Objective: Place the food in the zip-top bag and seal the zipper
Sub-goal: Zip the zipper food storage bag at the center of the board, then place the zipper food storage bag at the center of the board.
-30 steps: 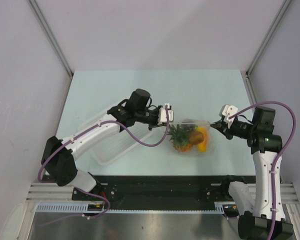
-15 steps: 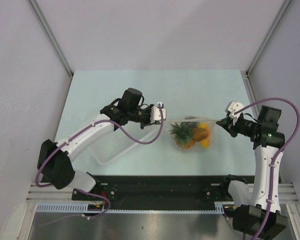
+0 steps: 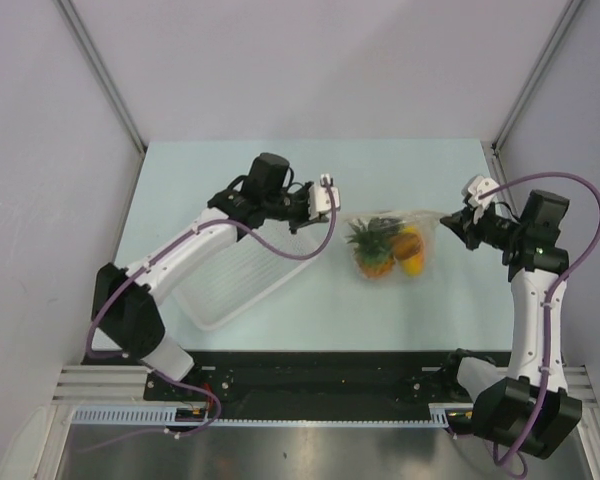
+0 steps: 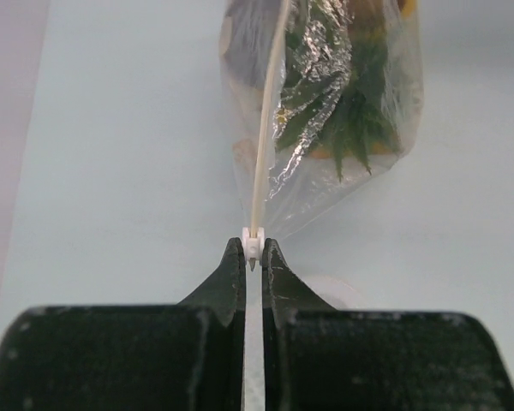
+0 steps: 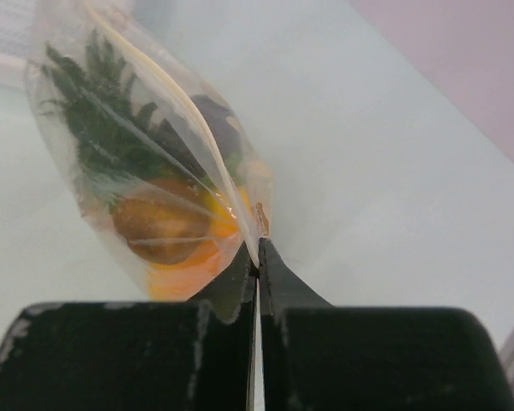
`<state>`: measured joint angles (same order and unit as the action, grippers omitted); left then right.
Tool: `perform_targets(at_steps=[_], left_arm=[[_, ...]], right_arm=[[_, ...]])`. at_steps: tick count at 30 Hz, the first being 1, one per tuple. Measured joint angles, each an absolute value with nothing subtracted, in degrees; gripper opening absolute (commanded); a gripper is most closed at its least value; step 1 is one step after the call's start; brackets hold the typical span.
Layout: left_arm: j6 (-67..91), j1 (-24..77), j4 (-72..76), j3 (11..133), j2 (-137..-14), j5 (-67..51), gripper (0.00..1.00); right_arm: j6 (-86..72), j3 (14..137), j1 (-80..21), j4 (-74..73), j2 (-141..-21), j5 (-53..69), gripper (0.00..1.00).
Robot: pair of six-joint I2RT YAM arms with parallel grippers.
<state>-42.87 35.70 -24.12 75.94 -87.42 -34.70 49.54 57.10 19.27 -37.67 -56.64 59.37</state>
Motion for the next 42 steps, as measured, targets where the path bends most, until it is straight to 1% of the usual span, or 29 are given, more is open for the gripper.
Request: perform_targets(at_steps=[2, 4, 6, 8, 10, 14, 19, 23, 24, 25, 26, 27, 28, 29, 31, 34, 35, 36, 39, 42], left_arm=[[-41.21, 35.59, -24.67, 81.43, -91.35, -33.54, 0.0], [-39.46, 35.14, -24.51, 90.06, -97.67, -32.25, 0.0], [-38.48, 34.7, -24.53, 95.5, -101.56, -31.24, 0.0], [-37.78, 34.37, -24.27, 97.84, -103.44, -30.68, 0.0], [-37.58, 34.26, -24.73, 97.71, -103.46, -30.55, 0.0], [-38.39, 34.96, -23.53, 91.81, -101.54, -30.57, 0.0], [-40.64, 38.68, -24.69, 77.36, -97.95, -30.48, 0.0], [-42.76, 43.07, -26.3, 68.58, -95.59, -30.17, 0.0], [-43.7, 44.51, -26.98, 65.98, -94.48, -30.09, 0.0], [-43.81, 45.25, -27.16, 65.6, -94.28, -30.11, 0.01], [-44.16, 46.11, -27.29, 64.6, -93.69, -30.11, 0.05], [-44.47, 46.7, -27.46, 63.94, -93.14, -30.02, 0.21], [-44.69, 47.0, -27.57, 63.46, -92.64, -29.91, 0.29], [-45.08, 47.16, -27.59, 63.2, -92.2, -29.67, 0.41], [-45.15, 47.46, -27.59, 62.89, -91.61, -29.26, 0.52], [-44.38, 47.46, -27.88, 62.52, -90.61, -29.1, 0.84], [-43.57, 47.51, -28.1, 62.52, -89.93, -29.19, 0.93], [-43.38, 47.51, -28.18, 62.52, -89.23, -29.34, 0.99], [-40.77, 47.51, -29.39, 63.29, -86.0, -30.15, 1.0], [-37.71, 47.31, -31.0, 67.48, -83.57, -30.24, 1.0]], right_arm=[[46.0, 57.1, 18.06, -30.81, -58.37, 56.77, 0.0], [42.98, 57.43, 17.02, -24.71, -60.99, 54.65, 0.0], [41.76, 58.33, 16.36, -21.67, -63.68, 53.43, 0.0], [41.93, 59.35, 15.88, -20.23, -66.24, 52.64, 0.0], [43.77, 59.51, 15.55, -20.97, -67.35, 52.47, 0.0], [56.36, 56.93, 14.55, -28.51, -65.67, 52.29, 0.0], [76.07, 46.89, 12.86, -44.45, -60.66, 48.71, 0.0], [85.73, 40.95, 12.88, -53.21, -58.52, 44.73, 0.01], [87.94, 39.55, 12.88, -55.22, -57.69, 43.55, 0.07], [89.17, 38.85, 12.91, -56.45, -57.1, 42.81, 0.32], [90.48, 38.15, 12.88, -57.67, -56.36, 41.98, 0.51], [91.46, 37.63, 12.91, -58.83, -55.59, 40.95, 0.67], [92.55, 37.17, 12.95, -59.68, -54.74, 39.72, 0.94], [93.54, 36.84, 13.1, -60.47, -54.04, 38.59, 1.0], [94.85, 36.73, 13.54, -62.04, -52.93, 36.62, 1.0], [95.64, 37.19, 15.16, -64.62, -51.29, 35.53, 1.0], [95.59, 38.24, 15.75, -66.24, -50.87, 35.46, 1.0], [95.44, 39.24, 16.01, -67.09, -50.72, 35.55, 1.0], [93.06, 45.76, 16.38, -70.37, -51.0, 37.34, 1.0], [88.14, 54.59, 16.27, -71.94, -52.93, 41.23, 1.0]])
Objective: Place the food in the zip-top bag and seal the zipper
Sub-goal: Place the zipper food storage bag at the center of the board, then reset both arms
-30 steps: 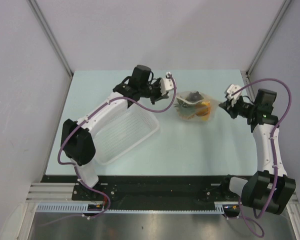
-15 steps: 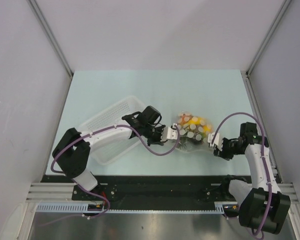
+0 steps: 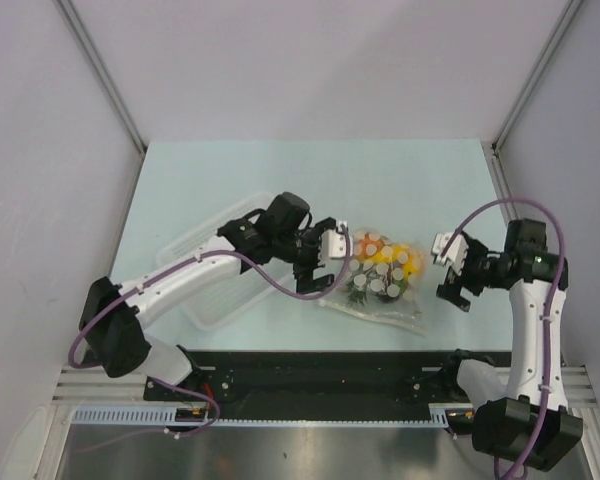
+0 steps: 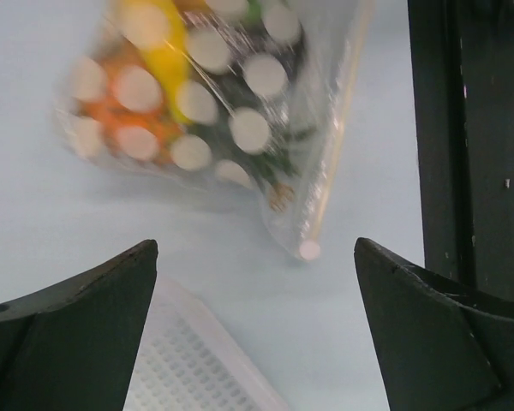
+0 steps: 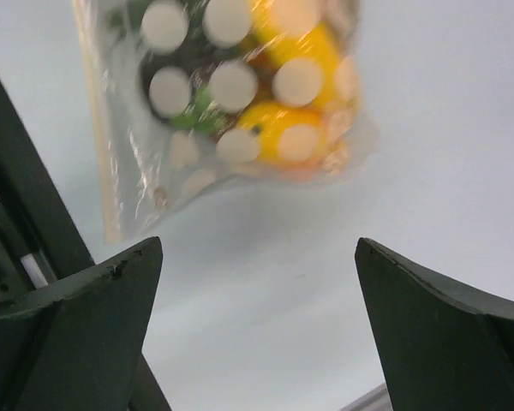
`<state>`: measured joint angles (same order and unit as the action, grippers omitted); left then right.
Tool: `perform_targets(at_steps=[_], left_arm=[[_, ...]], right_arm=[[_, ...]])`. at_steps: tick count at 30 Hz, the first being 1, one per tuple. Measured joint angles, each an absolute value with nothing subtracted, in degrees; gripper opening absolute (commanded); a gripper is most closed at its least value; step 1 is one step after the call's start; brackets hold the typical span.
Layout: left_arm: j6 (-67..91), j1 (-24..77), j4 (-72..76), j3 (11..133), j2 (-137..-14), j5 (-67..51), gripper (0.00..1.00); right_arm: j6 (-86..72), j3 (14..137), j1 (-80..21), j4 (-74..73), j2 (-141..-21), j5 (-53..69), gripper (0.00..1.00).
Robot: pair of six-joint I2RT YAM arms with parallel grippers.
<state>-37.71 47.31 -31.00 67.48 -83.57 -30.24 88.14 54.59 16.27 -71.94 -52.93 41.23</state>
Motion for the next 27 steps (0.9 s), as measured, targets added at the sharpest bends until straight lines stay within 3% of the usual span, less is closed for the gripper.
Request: perform_targets(at_steps=[7, 13, 20, 27], left_arm=[[-24.1, 40.45, -34.89, 90.94, -86.41, -29.1, 0.99], [-10.66, 26.44, -40.42, 107.79, -93.67, -28.73, 1.0], [-2.09, 9.56, -44.14, 100.27, -93.12, -28.4, 0.99], [-1.15, 0.19, -44.53, 81.52, -83.99, -24.99, 1.0]], right_arm=[[60.34, 69.1, 10.11, -61.01, -62.52, 47.05, 1.0], [34.83, 80.62, 3.66, -47.97, -74.7, 45.36, 1.0], [18.02, 85.06, 3.86, -41.63, -87.29, 41.15, 1.0], [11.73, 82.35, 5.56, -40.8, -92.92, 37.98, 1.0]])
